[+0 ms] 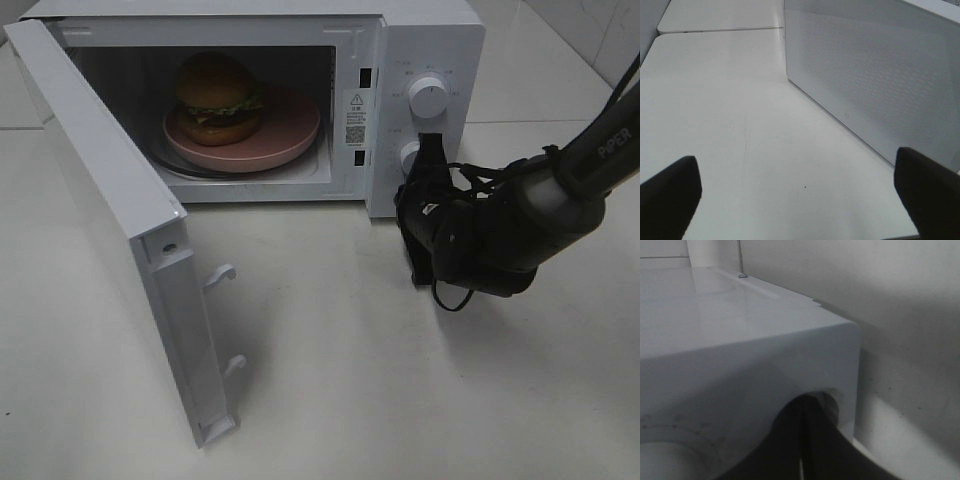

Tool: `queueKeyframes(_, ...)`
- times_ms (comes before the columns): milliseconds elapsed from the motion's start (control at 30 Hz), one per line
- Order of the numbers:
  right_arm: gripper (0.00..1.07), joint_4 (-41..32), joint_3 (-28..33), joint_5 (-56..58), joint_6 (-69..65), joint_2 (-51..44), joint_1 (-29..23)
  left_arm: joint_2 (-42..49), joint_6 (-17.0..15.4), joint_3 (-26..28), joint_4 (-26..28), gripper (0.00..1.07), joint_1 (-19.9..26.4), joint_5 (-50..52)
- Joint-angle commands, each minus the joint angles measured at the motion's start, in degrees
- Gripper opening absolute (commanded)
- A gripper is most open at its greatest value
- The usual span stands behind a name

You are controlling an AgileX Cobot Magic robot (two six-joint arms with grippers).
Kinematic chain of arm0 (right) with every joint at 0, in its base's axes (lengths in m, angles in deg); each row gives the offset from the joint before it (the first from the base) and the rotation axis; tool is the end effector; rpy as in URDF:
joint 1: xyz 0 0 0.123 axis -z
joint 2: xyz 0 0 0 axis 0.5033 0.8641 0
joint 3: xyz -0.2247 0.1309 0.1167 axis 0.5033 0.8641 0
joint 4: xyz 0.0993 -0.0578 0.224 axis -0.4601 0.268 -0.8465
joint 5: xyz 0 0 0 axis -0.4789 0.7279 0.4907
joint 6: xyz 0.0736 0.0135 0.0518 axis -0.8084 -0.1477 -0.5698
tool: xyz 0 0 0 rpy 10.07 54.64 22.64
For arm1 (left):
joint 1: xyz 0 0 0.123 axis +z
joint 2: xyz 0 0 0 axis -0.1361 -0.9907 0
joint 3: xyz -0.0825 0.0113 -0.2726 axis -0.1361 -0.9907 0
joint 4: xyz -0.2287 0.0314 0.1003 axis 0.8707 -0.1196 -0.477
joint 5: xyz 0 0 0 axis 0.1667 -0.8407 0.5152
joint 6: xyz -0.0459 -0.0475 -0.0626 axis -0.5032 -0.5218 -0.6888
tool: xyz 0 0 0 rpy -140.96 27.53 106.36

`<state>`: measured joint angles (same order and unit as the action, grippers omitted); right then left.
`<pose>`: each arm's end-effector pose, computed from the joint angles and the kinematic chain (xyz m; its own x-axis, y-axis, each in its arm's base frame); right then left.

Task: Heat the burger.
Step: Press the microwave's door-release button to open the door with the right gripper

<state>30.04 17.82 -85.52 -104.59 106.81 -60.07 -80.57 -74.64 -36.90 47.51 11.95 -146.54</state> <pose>0.3506 0.1527 0.0845 -0.0061 1.0000 -0.0049 0.3490 0.0067 0.9371 -0.0045 -0.0162 0.2815 -0.4100 0.0337 -0.9114 0.1125 0.9936 -0.0139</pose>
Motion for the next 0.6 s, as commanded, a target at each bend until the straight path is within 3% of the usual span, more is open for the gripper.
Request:
queueKeyframes(33,0.00,2.18,-0.69,-7.56,0.00,-2.35,1.66,1.38,-0.06,-0.23,0.34,1.00,-0.17,0.11)
queueKeyframes(600,0.00,2.46,6.13,1.49,0.29,-6.42,-0.46,1.38,-0.06,-0.23,0.40,1.00,-0.17,0.11)
